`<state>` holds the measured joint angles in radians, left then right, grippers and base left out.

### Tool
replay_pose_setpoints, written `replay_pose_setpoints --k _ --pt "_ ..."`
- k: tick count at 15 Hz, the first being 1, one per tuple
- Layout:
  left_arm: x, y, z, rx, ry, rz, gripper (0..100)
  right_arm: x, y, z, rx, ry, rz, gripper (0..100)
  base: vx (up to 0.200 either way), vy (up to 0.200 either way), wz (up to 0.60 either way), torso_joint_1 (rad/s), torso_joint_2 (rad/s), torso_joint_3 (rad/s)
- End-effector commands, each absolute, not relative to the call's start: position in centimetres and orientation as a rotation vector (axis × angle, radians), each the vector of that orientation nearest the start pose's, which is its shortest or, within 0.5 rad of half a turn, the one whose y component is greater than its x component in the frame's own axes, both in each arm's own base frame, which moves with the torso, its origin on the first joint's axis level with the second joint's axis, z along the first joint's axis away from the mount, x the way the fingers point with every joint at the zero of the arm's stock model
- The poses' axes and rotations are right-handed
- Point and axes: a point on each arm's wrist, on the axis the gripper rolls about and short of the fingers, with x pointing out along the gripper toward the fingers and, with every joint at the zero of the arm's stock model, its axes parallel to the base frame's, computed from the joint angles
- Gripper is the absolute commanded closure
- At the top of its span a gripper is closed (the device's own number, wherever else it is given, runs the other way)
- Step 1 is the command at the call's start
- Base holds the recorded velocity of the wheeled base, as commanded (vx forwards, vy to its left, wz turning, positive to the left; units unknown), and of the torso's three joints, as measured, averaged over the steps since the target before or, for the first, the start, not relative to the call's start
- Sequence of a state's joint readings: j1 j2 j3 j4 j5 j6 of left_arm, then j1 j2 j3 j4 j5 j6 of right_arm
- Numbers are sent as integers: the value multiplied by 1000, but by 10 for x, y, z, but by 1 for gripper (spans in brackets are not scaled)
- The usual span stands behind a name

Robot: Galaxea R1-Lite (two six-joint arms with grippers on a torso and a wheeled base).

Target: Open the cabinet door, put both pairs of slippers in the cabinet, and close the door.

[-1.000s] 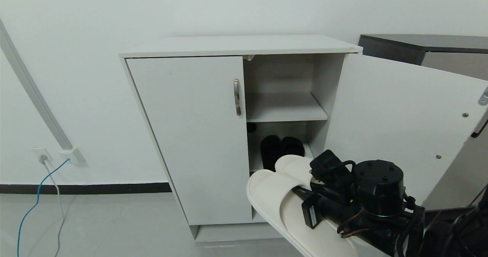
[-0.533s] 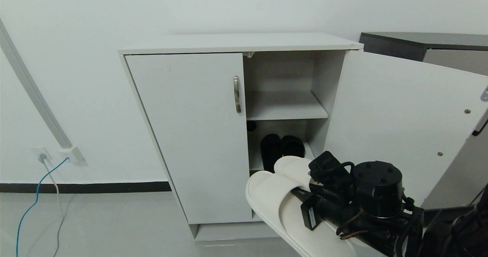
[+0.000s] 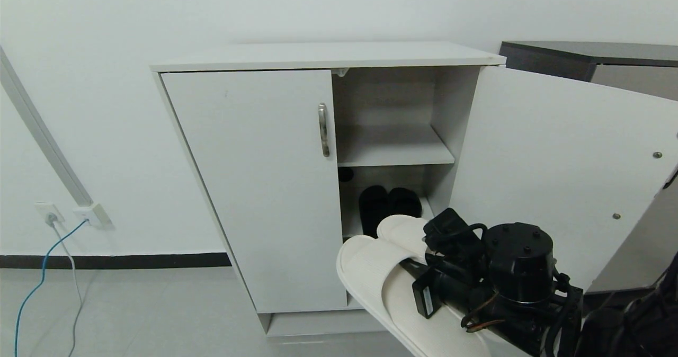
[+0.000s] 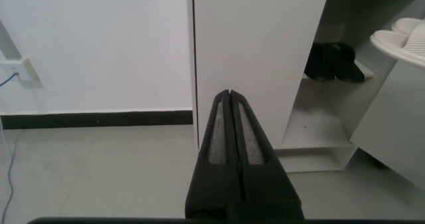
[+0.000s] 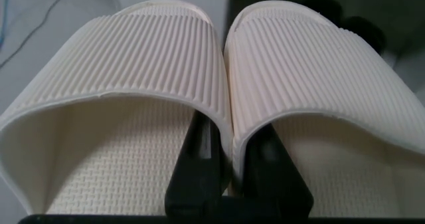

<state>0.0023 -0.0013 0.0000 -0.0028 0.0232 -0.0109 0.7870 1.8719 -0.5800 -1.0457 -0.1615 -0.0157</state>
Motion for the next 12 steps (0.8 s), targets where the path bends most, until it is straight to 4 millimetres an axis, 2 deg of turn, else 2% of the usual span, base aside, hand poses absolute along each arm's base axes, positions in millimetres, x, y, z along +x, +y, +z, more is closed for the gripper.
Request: replay_pose_setpoints --k 1,3,6,9,12 --pt "-23 0 76 -11 -3 26 100 226 231 114 -128 209 551 100 0 0 0 0 0 0" --pt "-23 0 76 -11 -3 26 100 233 252 113 -101 194 390 100 0 0 0 0 0 0" --pt "-23 0 76 -11 -3 26 100 238 269 125 -68 226 224 100 0 0 0 0 0 0" --pt "-23 0 76 -11 -3 26 100 247 277 142 -24 257 78 100 0 0 0 0 0 0" --pt "-23 0 76 -11 -3 26 100 255 280 163 -2 196 7 100 0 0 0 0 0 0"
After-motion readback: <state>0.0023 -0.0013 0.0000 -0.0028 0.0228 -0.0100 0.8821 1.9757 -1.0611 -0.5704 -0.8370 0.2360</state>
